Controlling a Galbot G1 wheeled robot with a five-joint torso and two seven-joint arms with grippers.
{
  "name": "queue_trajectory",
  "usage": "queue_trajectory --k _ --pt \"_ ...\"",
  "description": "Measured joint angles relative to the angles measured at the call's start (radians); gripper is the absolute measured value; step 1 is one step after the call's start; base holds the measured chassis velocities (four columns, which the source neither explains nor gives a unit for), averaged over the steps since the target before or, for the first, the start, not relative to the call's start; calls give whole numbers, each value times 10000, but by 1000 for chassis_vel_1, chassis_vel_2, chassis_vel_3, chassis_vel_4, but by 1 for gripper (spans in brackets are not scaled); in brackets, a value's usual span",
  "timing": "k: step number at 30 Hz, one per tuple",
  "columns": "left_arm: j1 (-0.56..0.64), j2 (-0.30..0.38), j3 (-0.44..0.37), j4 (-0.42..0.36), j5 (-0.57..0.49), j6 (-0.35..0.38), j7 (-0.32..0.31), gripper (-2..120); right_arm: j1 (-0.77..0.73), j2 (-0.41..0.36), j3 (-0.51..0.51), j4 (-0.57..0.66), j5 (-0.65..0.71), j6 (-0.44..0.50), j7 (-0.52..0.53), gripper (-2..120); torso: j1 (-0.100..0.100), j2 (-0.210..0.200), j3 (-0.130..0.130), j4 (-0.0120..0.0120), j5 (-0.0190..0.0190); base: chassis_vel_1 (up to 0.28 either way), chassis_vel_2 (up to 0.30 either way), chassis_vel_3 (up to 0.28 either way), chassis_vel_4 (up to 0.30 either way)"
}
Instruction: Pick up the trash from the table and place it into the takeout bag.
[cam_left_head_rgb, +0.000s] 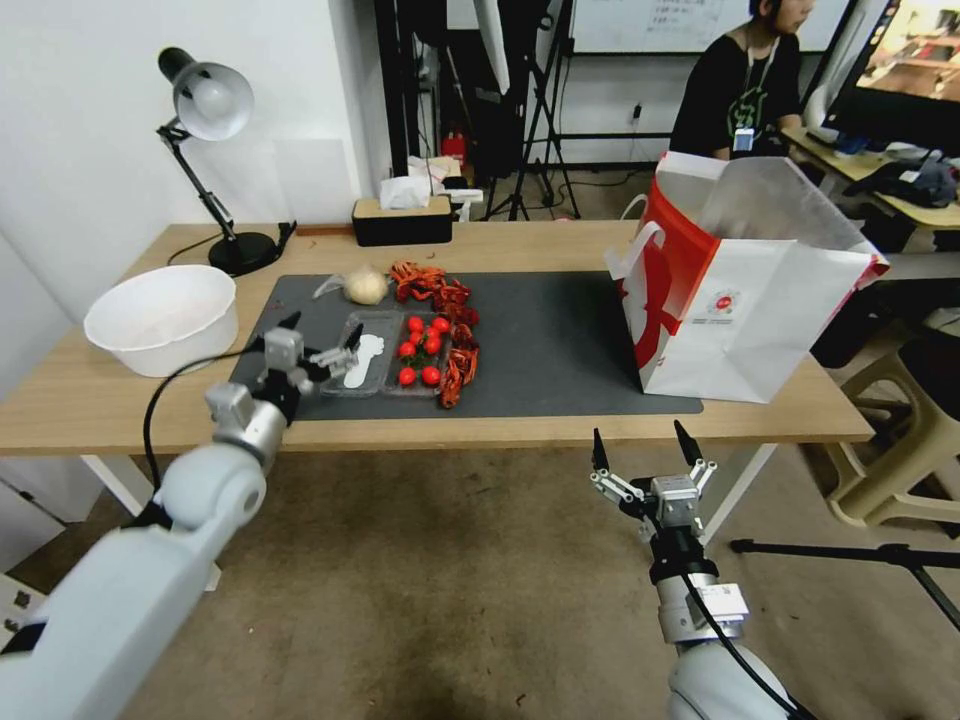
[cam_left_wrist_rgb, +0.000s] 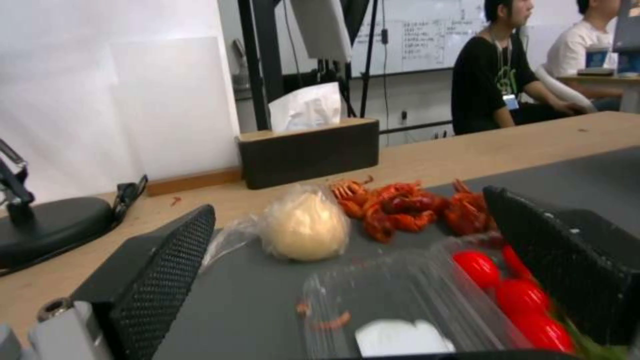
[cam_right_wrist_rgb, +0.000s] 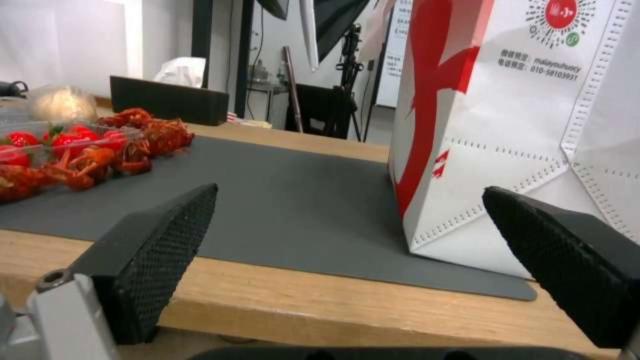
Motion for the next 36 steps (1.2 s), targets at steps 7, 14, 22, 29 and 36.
queue_trajectory --k 7,14,22,29,36 --pt "-1655 -234 1290 987 -1068 783 -418 100 -22 -15 55 -27 3 -9 10 100 0 0 0 1 8 0 0 0 0" --pt "-3184 -685 2724 2270 -1664 1275 -622 100 -71 -44 149 -15 18 -11 42 100 -2 2 1 1 -2 0 0 0 0" --pt "-3967 -934 3174 3295 -1697 1296 -561 100 -96 -41 174 13 21 -11 62 100 -1 1 0 0 -1 0 0 0 0" --pt "-4810 -1210 3525 5031 -1691 1353 -288 100 -73 -60 224 39 45 -10 85 100 -1 2 0 1 0 0 0 0 0" --pt "-5128 -1401 3677 5450 -1914 1619 -271 100 -19 -66 226 2 53 -9 89 100 -2 2 -1 0 2 0 0 0 0"
